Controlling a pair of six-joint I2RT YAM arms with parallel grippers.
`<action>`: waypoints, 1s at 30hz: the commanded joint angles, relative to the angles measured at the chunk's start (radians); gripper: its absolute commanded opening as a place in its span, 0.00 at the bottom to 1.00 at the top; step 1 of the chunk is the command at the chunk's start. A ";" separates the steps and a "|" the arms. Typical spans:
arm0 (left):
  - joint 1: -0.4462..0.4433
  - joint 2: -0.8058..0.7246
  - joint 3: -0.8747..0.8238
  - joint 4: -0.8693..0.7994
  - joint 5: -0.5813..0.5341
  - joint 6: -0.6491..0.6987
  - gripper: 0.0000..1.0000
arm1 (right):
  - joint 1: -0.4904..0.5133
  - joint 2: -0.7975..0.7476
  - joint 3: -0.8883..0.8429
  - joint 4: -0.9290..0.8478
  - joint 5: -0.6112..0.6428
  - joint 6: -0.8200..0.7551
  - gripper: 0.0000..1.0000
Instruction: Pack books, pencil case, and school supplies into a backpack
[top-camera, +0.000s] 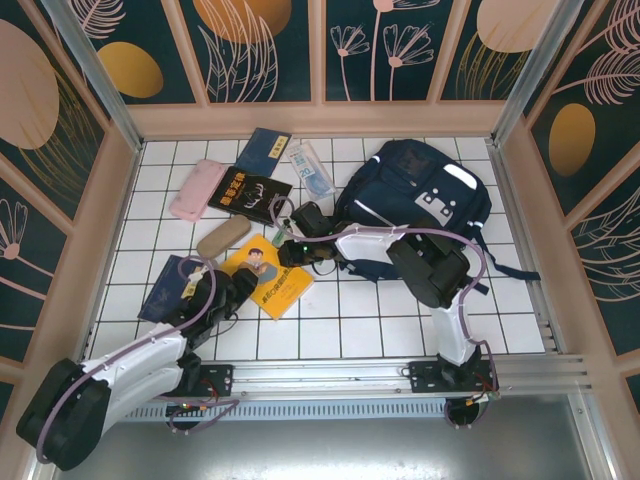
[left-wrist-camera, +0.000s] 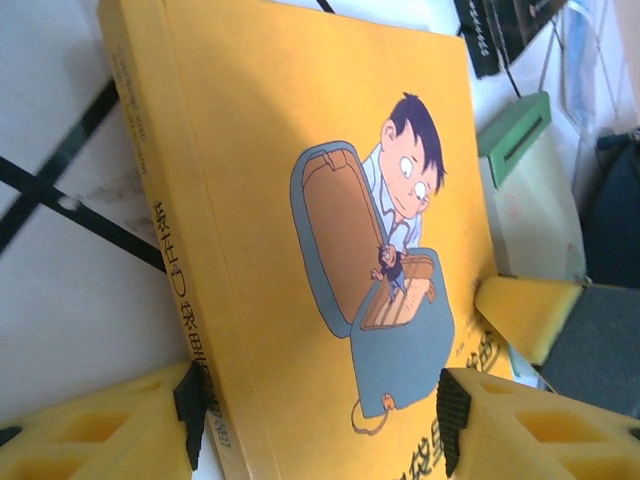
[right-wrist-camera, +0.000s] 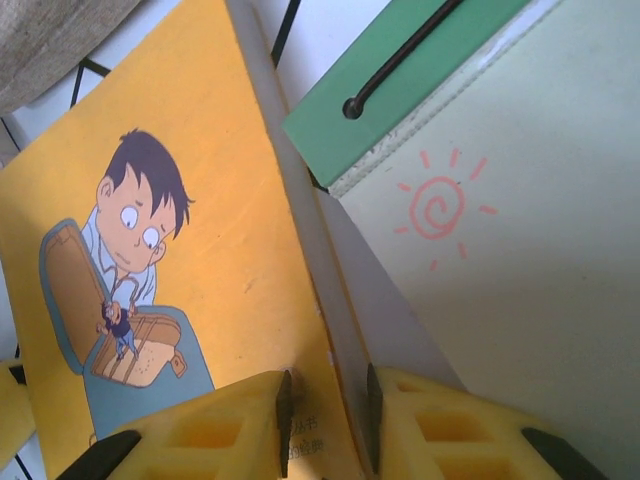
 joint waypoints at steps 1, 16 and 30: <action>-0.023 -0.051 0.017 0.334 0.187 -0.049 0.64 | 0.030 -0.021 -0.042 0.035 -0.170 0.055 0.27; -0.023 -0.063 0.025 0.216 0.111 -0.054 0.41 | 0.011 -0.065 -0.073 0.066 -0.167 0.095 0.27; -0.023 -0.068 0.111 -0.099 0.031 0.036 0.10 | -0.028 -0.114 -0.053 0.021 -0.122 0.080 0.29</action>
